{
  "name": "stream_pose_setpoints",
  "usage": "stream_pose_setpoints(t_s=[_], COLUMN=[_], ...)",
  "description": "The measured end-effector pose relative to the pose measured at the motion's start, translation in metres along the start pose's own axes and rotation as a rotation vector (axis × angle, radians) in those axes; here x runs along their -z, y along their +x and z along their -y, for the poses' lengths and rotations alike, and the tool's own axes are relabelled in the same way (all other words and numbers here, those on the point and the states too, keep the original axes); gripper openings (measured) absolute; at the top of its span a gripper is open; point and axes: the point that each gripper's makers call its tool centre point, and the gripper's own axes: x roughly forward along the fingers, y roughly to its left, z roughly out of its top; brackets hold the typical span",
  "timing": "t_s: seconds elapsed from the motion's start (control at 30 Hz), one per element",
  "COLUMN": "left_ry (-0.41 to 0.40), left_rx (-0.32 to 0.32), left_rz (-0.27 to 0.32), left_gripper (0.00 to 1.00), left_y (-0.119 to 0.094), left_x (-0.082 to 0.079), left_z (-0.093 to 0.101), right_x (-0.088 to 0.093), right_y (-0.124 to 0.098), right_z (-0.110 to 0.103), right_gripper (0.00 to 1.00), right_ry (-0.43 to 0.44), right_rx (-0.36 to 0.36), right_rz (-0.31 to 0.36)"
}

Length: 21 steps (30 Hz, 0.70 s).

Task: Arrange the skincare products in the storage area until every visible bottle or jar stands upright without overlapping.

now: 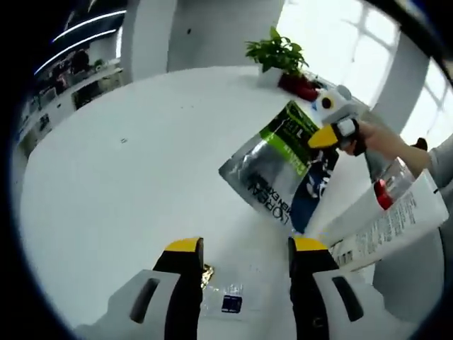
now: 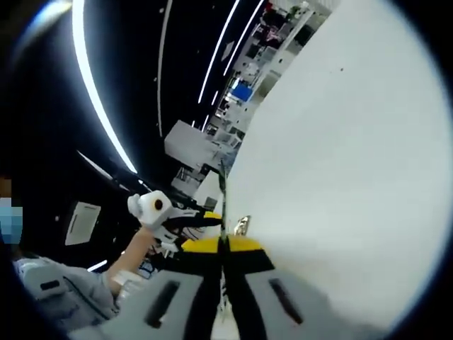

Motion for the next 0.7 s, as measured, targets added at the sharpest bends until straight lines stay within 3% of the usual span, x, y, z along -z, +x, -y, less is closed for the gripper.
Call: stream_pose_setpoints(t_s=[0.1,0.27,0.4,0.53,0.63,0.7], left_ry=[-0.001,-0.080,-0.114,-0.156,-0.196,-0.205], left_rx=[0.025,0.131,0.171,0.197,0.251,0.259], left_rz=[0.029,0.118,0.176,0.198,0.246,0.244], left_gripper=[0.46,0.47,0.46,0.41,0.38,0.36], left_y=[-0.001,0.003,0.003,0.004,0.005,0.006], left_x=[-0.007,-0.026,-0.036,-0.037,-0.045,-0.044], left_z=[0.005,0.013,0.010,0.006,0.013,0.017], right_x=[0.001,0.002,0.000,-0.002,-0.003,-0.004], right_y=[0.000,0.001,0.001,0.002,0.003,0.004], right_z=[-0.009,-0.018,-0.031,-0.042,-0.050,-0.054], right_gripper=[0.01,0.01,0.01,0.01,0.01,0.01], right_ry=[-0.020,-0.056,-0.078,-0.103,-0.119,-0.126], right_rx=[-0.033,-0.071,-0.113,-0.136,-0.157,-0.166], right_rz=[-0.007,-0.019,-0.013,-0.013,-0.015,-0.015])
